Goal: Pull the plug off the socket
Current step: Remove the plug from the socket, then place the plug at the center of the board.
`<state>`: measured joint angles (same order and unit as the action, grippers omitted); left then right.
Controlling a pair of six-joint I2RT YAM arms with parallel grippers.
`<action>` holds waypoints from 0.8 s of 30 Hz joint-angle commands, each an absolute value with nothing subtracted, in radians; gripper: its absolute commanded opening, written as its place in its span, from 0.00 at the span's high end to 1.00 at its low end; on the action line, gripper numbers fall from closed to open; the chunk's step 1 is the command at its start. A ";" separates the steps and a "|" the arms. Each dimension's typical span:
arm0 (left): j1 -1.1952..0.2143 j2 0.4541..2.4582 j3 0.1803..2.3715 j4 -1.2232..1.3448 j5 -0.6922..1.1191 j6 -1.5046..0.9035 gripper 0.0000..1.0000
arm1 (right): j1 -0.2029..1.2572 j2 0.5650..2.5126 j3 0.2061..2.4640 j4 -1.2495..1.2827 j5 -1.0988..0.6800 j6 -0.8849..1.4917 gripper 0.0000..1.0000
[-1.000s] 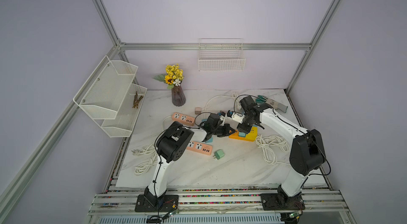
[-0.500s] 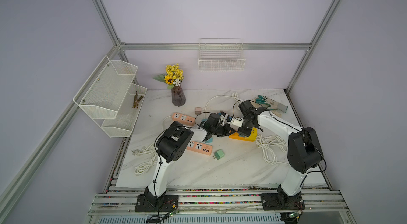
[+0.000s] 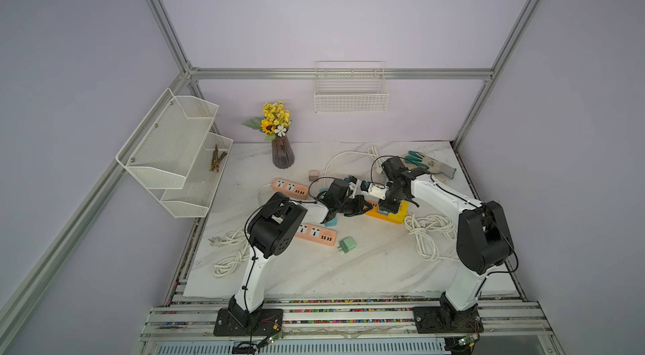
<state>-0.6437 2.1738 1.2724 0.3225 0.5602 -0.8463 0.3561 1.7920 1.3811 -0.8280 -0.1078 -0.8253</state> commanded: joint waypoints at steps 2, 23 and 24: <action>-0.654 2.251 1.243 0.129 0.495 -0.841 0.96 | 0.359 1.737 1.453 -0.721 -0.271 -0.804 1.00; -0.620 2.150 1.356 0.087 0.544 -0.823 0.90 | 0.358 1.577 1.376 -0.745 -0.270 -0.462 1.00; -0.613 2.128 1.370 0.079 0.546 -0.817 0.89 | 0.358 1.561 1.363 -0.732 -0.282 -0.414 1.00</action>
<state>-0.6369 2.1826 1.3472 0.2211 0.5686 -0.8482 0.3561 1.6081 1.3914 -0.7502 -0.2459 -0.5755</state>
